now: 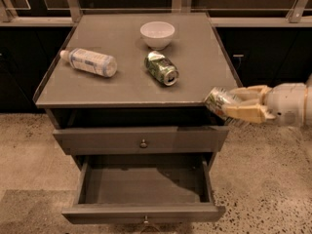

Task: Pick 7up can from middle drawer and place on counter

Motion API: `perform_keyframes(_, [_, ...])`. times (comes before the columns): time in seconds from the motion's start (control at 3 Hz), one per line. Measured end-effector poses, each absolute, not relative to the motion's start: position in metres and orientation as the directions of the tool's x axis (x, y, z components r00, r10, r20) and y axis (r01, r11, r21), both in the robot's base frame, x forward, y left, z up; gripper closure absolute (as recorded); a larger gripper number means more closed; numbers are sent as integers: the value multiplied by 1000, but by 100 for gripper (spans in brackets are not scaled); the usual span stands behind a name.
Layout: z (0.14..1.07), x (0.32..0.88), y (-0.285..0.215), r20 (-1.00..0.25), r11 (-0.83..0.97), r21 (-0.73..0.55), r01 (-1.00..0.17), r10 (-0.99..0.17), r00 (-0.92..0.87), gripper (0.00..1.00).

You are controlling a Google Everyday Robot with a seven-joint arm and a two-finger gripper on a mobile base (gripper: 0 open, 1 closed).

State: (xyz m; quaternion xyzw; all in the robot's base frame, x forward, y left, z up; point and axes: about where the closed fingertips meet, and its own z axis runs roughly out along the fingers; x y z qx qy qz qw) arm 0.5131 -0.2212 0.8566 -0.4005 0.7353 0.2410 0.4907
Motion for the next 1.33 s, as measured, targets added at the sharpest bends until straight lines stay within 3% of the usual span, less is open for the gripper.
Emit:
perform_keyframes(0.67, [907, 536, -219, -877, 513, -160, -844, -467, -117, 100])
perform_keyframes(1.33, [884, 627, -189, -895, 427, -100, -899, -433, -106, 100])
